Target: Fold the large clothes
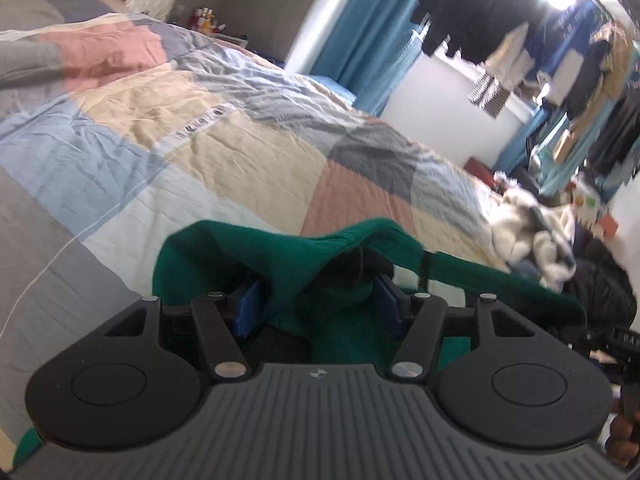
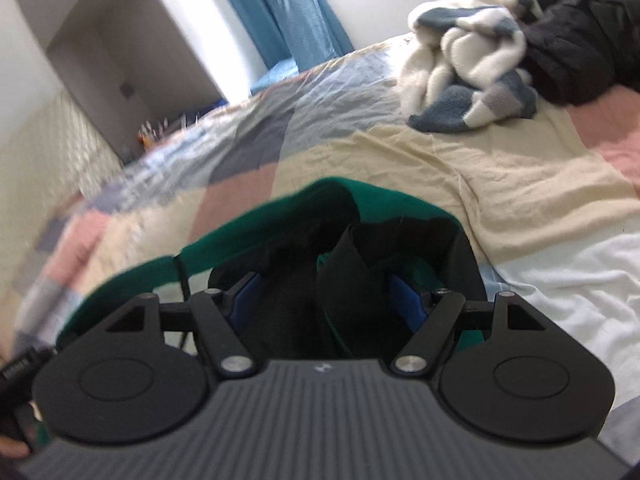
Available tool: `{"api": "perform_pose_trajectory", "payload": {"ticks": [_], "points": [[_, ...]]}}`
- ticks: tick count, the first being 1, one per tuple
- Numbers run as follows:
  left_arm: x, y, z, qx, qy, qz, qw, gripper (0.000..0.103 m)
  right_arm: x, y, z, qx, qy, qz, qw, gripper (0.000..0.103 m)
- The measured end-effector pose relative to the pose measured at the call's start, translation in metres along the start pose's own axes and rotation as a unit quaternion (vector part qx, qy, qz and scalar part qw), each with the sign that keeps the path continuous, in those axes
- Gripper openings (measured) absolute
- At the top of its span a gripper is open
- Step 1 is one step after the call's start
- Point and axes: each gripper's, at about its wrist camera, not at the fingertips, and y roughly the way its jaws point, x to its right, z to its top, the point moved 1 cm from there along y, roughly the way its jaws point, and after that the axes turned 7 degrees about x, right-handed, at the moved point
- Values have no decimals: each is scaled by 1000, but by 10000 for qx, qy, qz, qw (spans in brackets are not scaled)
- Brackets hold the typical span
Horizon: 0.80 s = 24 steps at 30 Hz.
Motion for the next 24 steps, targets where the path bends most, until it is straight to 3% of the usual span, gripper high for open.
{"api": "perform_pose_trajectory", "payload": {"ticks": [7, 14, 17, 21, 24], "points": [[9, 13, -15, -222, 505, 247, 9982, 65, -18, 23, -17, -425, -774, -295, 9957, 73], [5, 11, -12, -213, 336, 212, 9990, 66, -21, 30, -29, -530, -981, -328, 9932, 72], [3, 11, -11, -211, 250, 188, 9993, 66, -27, 28, -32, -427, -1083, -330, 9927, 62], [2, 11, -10, -198, 197, 162, 9995, 66, -38, 24, -33, -349, -1315, -394, 9899, 22], [2, 11, -9, -184, 135, 130, 9997, 66, -39, 19, -28, -241, -1180, -405, 9919, 13]]}}
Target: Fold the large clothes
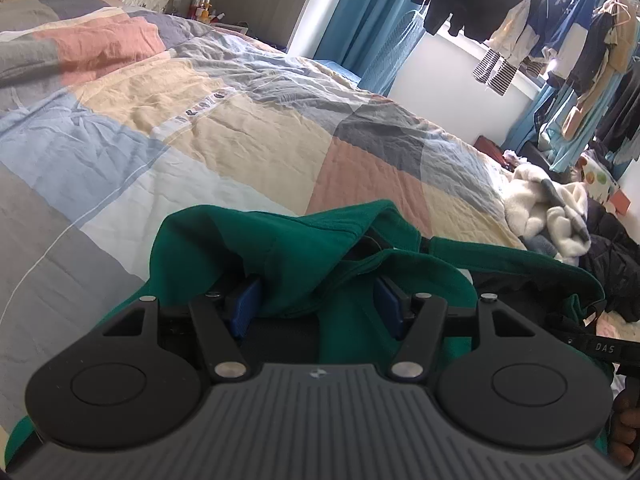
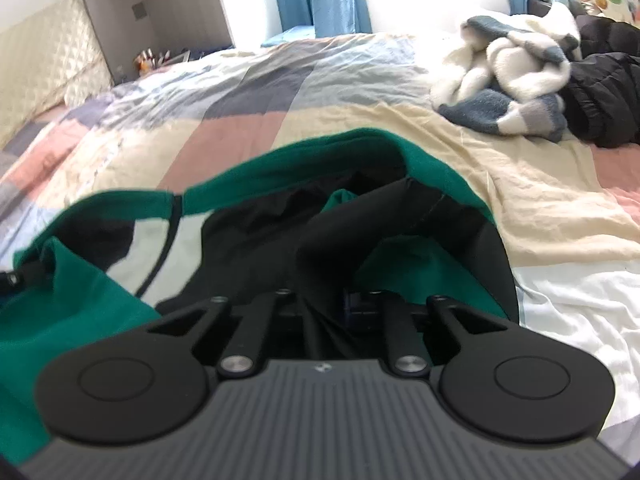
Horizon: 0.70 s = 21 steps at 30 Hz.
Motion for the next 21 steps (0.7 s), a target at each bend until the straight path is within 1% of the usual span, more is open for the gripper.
{"api": "perform_pose_trajectory", "payload": {"ticks": [3, 6, 8, 12, 15, 17, 21], "points": [[-2, -1, 1, 11, -96, -39, 9999, 66, 3, -11, 12, 230, 200, 33, 9995, 12], [-4, -3, 2, 26, -217, -108, 9997, 66, 10, -26, 33, 559, 446, 76, 9974, 10], [-6, -5, 3, 37, -292, -143, 9995, 66, 13, -34, 47, 745, 505, 59, 9959, 10], [-9, -10, 3, 90, -393, -182, 9990, 66, 26, -33, 66, 993, 698, -38, 9926, 9], [-11, -11, 4, 141, -463, -187, 9987, 66, 38, -18, 65, 956, 873, -180, 9914, 9], [-13, -12, 5, 190, -500, -192, 9984, 66, 45, -4, 58, 895, 942, -311, 9910, 9], [-16, -7, 3, 123, -543, -156, 9983, 66, 60, 28, 38, 571, 1111, -474, 9910, 9]]}}
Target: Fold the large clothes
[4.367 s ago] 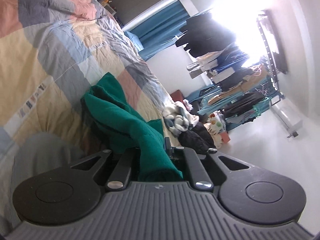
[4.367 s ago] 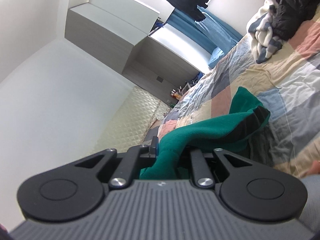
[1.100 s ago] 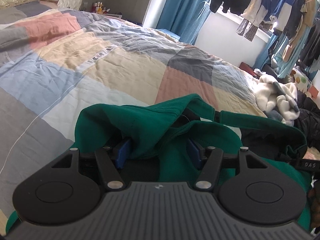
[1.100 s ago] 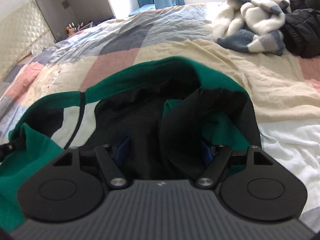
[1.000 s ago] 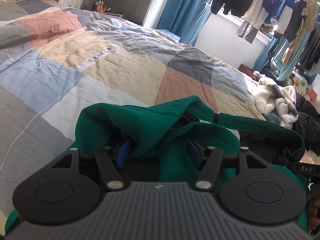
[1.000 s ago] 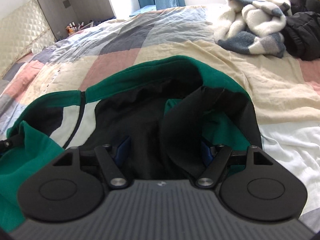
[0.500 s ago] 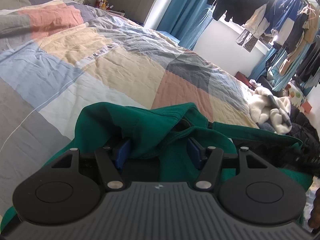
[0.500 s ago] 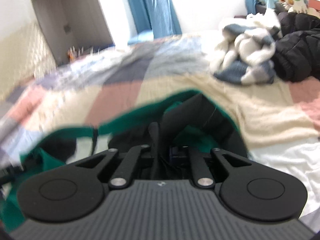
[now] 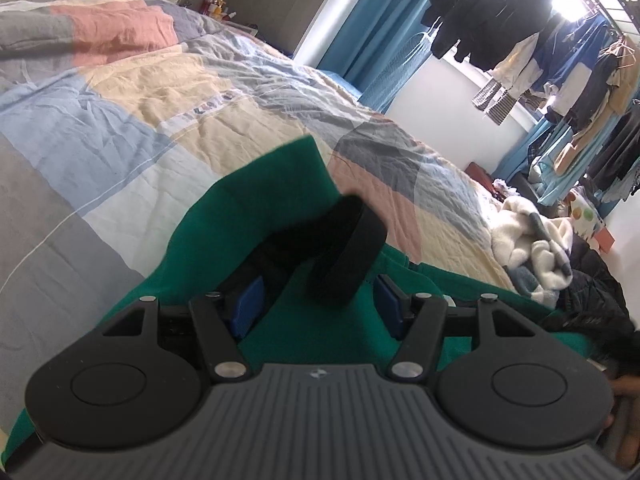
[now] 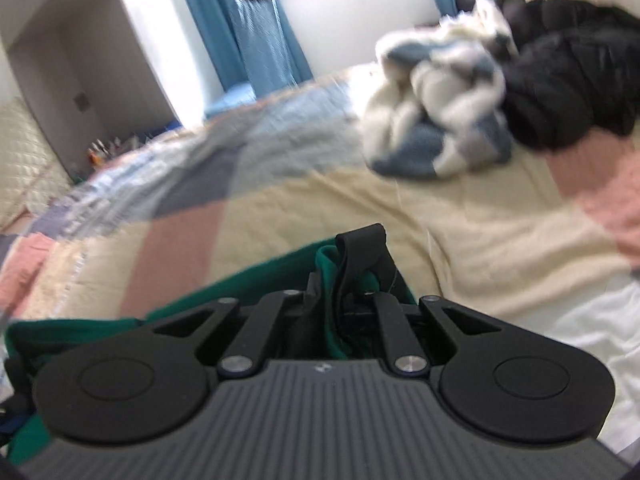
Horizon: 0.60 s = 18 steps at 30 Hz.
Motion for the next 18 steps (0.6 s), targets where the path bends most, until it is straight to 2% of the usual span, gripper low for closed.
{"api": "perform_pose_trajectory", "payload": {"ticks": [4, 8, 11, 13, 18], "points": [[1, 10, -5, -150, 124, 128, 9997, 66, 7, 20, -18, -377, 118, -60, 9992, 11], [2, 15, -8, -176, 238, 208, 9993, 66, 5, 13, -13, -395, 167, 9, 9991, 18], [2, 14, -8, -151, 239, 209, 9994, 66, 2, 0, -9, -275, 99, 154, 9995, 36], [2, 12, -7, -130, 216, 196, 9995, 66, -1, -11, -7, -128, 67, 223, 9996, 61], [1, 9, -5, -90, 130, 188, 9997, 66, -8, -36, 1, 194, 94, 537, 9983, 63]]}}
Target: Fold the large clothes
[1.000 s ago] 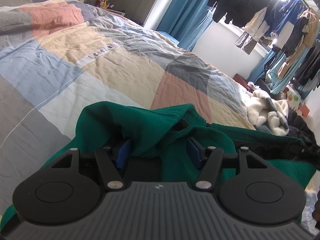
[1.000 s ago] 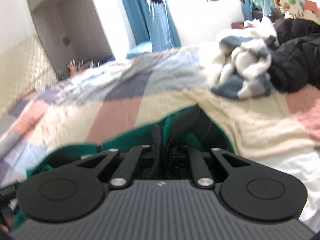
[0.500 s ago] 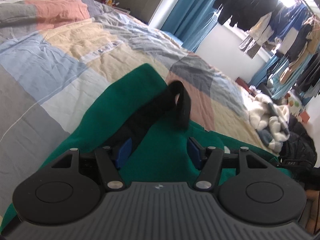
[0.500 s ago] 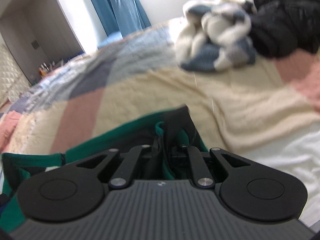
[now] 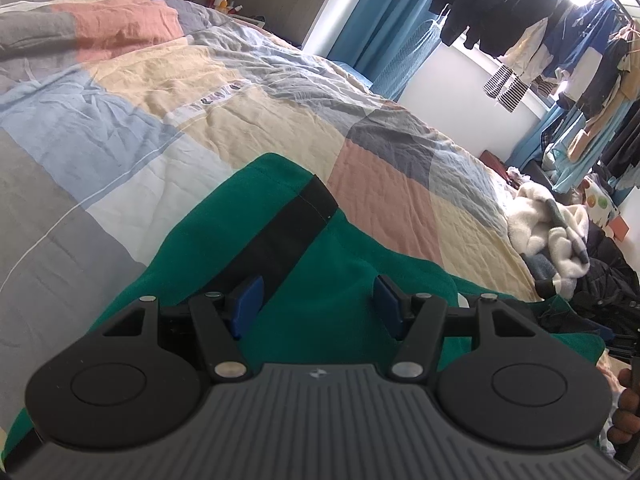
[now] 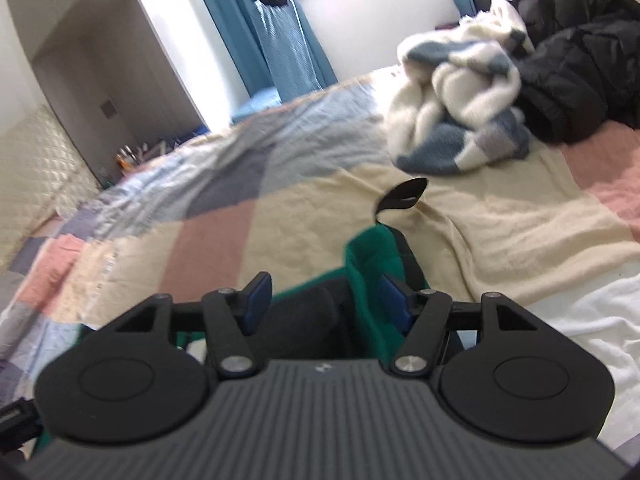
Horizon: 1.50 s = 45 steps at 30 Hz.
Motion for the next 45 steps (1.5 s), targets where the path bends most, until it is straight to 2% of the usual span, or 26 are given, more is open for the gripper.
{"api": "perform_pose_trajectory", "payload": {"ticks": [5, 8, 10, 12, 15, 16, 17, 18, 19, 21, 22, 25, 28, 30, 32, 34, 38, 43, 45], "points": [[0, -3, 1, 42, -6, -30, 10000, 66, -17, -17, 2, -15, -254, 117, 9996, 62], [-1, -3, 2, 32, -71, -62, 10000, 66, -20, -33, 2, 2, -315, -171, 9994, 62], [-2, -3, 3, 33, -110, -89, 9999, 66, -15, -40, 0, -18, -195, -388, 9991, 62], [-2, -4, 4, 43, -147, -131, 9998, 66, -8, -38, -6, -242, 57, -468, 9986, 62], [-1, -8, 5, 78, -176, -168, 9997, 66, -6, -28, -13, -565, 405, -322, 9971, 62], [-1, -9, 6, 89, -188, -170, 9996, 66, -9, -25, -13, -653, 473, -244, 9964, 58], [-2, -10, 6, 100, -209, -171, 9996, 66, -13, -21, -13, -730, 493, -191, 9959, 48], [-3, -11, 7, 115, -229, -175, 9995, 66, -19, -20, -11, -754, 490, -163, 9958, 21], [-4, -13, 7, 131, -250, -178, 9994, 66, -27, -20, -7, -760, 458, -129, 9960, 14], [-6, -17, 9, 186, -307, -188, 9992, 66, -41, -25, 7, -534, 466, 124, 9974, 9], [-8, -19, 10, 222, -350, -203, 9989, 66, -49, -29, 19, -325, 440, 301, 9980, 9], [-13, -26, 14, 361, -523, -326, 9974, 66, -72, -32, 54, 152, 241, 454, 9986, 8], [-17, -31, 17, 551, -620, -422, 9957, 66, -80, -19, 83, 292, 443, 589, 9969, 6], [-18, -32, 20, 609, -654, -453, 9950, 66, -84, -9, 96, 610, 321, 506, 9963, 3], [-18, -31, 21, 613, -635, -436, 9951, 66, -88, 6, 106, 917, -130, 196, 9955, 3], [-19, -27, 19, 540, -611, -373, 9960, 66, -83, 32, 108, 639, -200, -109, 9977, 3], [-23, -13, 17, 291, -657, -273, 9970, 66, -68, 66, 83, 32, -175, -330, 9993, 4], [-23, -5, 13, 150, -581, -167, 9981, 66, -70, 65, 51, -202, -527, -474, 9973, 5], [-22, -4, 13, 155, -528, -131, 9984, 66, -72, 58, 44, -226, -678, -381, 9967, 5]]}}
